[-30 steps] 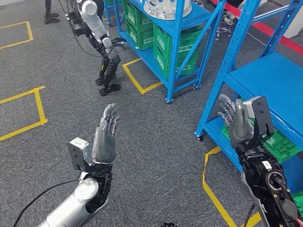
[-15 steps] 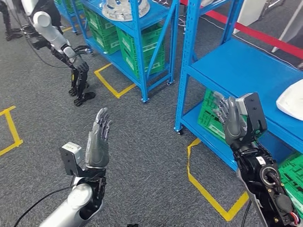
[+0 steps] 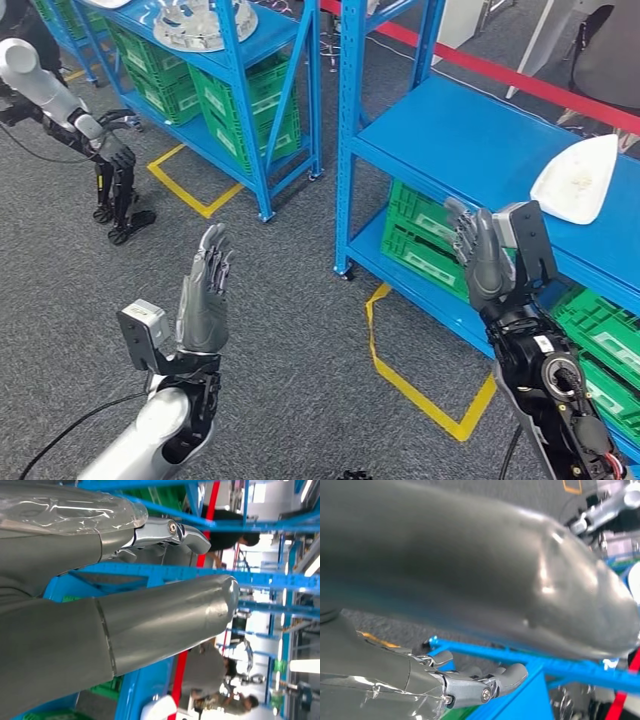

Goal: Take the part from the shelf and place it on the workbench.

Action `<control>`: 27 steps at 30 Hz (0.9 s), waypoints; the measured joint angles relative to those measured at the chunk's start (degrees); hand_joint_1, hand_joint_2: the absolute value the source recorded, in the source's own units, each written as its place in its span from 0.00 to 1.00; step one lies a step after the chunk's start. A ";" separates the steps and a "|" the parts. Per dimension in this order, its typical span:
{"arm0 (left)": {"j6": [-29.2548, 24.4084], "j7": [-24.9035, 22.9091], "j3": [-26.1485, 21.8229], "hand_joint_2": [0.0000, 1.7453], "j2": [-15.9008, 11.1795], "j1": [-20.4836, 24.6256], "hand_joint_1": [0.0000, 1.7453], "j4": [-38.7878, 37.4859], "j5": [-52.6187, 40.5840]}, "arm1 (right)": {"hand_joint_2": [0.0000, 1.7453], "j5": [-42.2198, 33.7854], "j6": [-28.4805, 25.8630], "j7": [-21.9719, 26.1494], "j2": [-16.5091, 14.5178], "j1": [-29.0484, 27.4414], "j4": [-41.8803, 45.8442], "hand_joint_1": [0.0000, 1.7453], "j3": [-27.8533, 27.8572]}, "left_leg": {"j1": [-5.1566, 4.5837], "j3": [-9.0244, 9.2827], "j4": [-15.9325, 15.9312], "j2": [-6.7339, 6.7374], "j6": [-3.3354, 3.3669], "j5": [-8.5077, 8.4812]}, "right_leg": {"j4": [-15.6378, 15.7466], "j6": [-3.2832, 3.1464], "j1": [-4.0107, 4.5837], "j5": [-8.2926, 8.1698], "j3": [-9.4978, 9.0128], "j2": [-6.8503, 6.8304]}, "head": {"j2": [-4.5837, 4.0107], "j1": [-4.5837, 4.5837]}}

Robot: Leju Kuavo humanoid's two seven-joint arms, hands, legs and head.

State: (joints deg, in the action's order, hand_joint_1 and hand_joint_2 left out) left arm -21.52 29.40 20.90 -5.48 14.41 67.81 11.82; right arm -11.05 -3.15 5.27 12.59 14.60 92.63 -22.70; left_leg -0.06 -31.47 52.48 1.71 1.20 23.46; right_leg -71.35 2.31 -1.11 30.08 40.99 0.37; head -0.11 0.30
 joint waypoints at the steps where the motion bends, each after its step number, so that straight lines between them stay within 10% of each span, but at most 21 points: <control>1: 0.04 -0.02 -0.01 0.00 0.00 -0.02 0.00 0.02 -0.13 | 0.00 0.13 -0.06 -0.03 0.00 -0.01 0.00 0.00 -0.04 | 0.08 0.08 0.13 0.63 -0.20 0.17 | 2.61 0.21 -0.18 -1.65 -1.43 -0.35 | -0.01 0.26; 4: 0.04 -0.26 -0.13 0.00 -0.04 0.06 0.00 0.28 -0.38 | 0.00 0.23 -0.11 -0.08 -0.05 0.04 -0.01 0.00 -0.09 | -0.10 0.20 0.98 2.22 -1.17 0.97 | 13.78 0.16 -0.20 -5.98 -7.23 -2.81 | -0.02 1.04; 8: -0.03 -0.82 -0.37 0.00 -0.09 0.08 0.00 0.82 -0.52 | 0.00 0.28 -0.11 -0.12 -0.26 -0.12 -0.08 0.00 -0.10 | -0.19 0.27 1.49 3.57 -2.09 1.53 | 15.44 -1.54 0.09 -6.22 -7.77 -1.57 | -0.01 0.44; 13: -0.06 -1.03 -0.48 0.00 -0.15 -0.34 0.00 1.24 -0.56 | 0.00 0.33 -0.09 0.03 -0.56 0.07 -0.10 0.00 -0.10 | 0.37 -6.81 16.01 -0.92 -3.00 8.69 | 15.58 -2.73 0.14 -6.52 -7.73 0.98 | -0.01 -0.97; 15: -0.08 -1.04 -0.49 0.00 -0.23 -0.59 0.00 1.24 -0.56 | 0.00 0.37 -0.05 0.02 -0.64 -0.01 -0.12 0.00 -0.12 | 0.29 -8.97 19.20 -1.35 -2.64 8.63 | 15.58 -2.90 0.42 -6.59 -7.64 2.30 | -0.01 -1.40; 19: -0.10 -1.07 -0.56 0.00 -0.38 -0.36 0.00 1.47 -0.58 | 0.00 0.39 -0.02 0.02 -0.87 0.04 -0.11 0.00 -0.09 | -0.28 -2.79 5.12 -4.46 -0.59 1.36 | 15.61 -2.84 0.63 -6.77 -7.65 4.90 | -0.01 -2.05; 23: -0.12 -1.14 -0.66 0.00 -0.43 -0.03 0.00 1.89 -0.69 | 0.00 0.40 -0.02 0.01 -0.92 -0.14 -0.10 0.00 0.00 | -0.62 -0.73 1.15 -3.87 0.06 0.32 | 15.92 -1.84 0.29 -7.04 -7.31 6.81 | -0.01 -2.60; 27: -0.10 -1.13 -0.68 0.00 -0.12 0.03 0.00 2.07 -0.76 | 0.00 0.41 0.02 0.04 -0.94 -0.09 -0.07 0.00 0.10 | -0.04 0.30 -0.69 -1.36 0.57 -0.37 | 7.82 -0.85 0.70 -2.03 -3.67 1.73 | -0.02 -1.82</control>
State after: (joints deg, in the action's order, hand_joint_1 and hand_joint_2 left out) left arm -21.62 28.27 20.21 -5.60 14.44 69.87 11.06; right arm -10.64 -3.13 5.31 11.65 14.51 92.56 -22.61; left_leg -0.10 -31.18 51.79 0.35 1.77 23.09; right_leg -63.53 1.46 -0.41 28.05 37.32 2.10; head -0.13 -1.52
